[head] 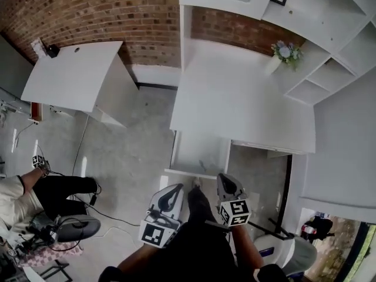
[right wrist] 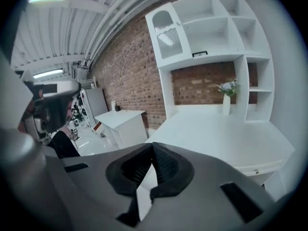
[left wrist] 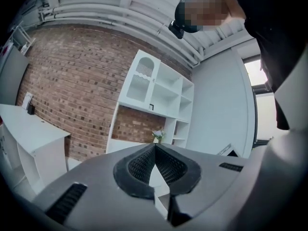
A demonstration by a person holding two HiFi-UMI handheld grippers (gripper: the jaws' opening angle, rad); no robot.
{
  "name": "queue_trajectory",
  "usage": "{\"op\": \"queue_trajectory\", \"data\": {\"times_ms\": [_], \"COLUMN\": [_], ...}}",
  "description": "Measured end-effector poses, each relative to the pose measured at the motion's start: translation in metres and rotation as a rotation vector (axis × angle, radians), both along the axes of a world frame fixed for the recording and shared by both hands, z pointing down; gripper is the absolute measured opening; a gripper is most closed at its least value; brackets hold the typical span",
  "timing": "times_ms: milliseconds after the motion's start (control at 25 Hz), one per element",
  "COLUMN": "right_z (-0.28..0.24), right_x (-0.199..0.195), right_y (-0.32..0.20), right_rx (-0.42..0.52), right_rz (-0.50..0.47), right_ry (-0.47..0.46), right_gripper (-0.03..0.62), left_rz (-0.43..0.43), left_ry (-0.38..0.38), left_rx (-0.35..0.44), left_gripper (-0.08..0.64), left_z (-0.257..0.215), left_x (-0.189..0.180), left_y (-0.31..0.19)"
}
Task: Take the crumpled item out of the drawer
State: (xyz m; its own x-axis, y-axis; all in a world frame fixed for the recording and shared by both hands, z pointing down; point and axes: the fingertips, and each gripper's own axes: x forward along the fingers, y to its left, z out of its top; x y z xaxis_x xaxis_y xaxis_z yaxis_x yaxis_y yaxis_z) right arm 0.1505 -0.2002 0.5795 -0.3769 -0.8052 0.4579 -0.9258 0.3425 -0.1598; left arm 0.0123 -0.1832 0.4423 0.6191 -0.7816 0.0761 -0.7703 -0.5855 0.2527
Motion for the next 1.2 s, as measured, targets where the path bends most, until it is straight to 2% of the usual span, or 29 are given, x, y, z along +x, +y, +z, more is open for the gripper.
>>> {"op": "queue_trajectory", "data": {"times_ms": [200, 360, 480, 760, 960, 1200], "right_z": [0.076, 0.156, 0.203, 0.286, 0.332, 0.388], "right_x": [0.021, 0.015, 0.012, 0.009, 0.014, 0.020], "right_y": [-0.057, -0.074, -0.082, -0.090, -0.105, -0.102], "right_rx": [-0.148, -0.318, -0.403, -0.553, -0.666, -0.798], "right_rz": [-0.045, -0.136, -0.190, -0.273, -0.234, -0.247], "right_ry": [0.053, 0.105, 0.145, 0.225, 0.206, 0.229], "right_gripper": [0.014, 0.014, 0.015, 0.112, 0.155, 0.227], "left_rz": [-0.015, -0.037, -0.043, -0.077, -0.086, -0.106], "left_ry": [0.016, 0.014, -0.001, -0.010, -0.011, -0.017], "left_rx": [-0.045, -0.077, -0.094, -0.134, -0.157, -0.180], "left_gripper": [0.023, 0.023, 0.023, 0.023, 0.023, 0.023], "left_z": [0.011, 0.028, 0.040, 0.057, 0.068, 0.082], "left_x": [0.030, 0.039, 0.048, 0.054, 0.056, 0.052], "left_y": [-0.054, -0.080, -0.096, -0.122, -0.138, -0.153]}}
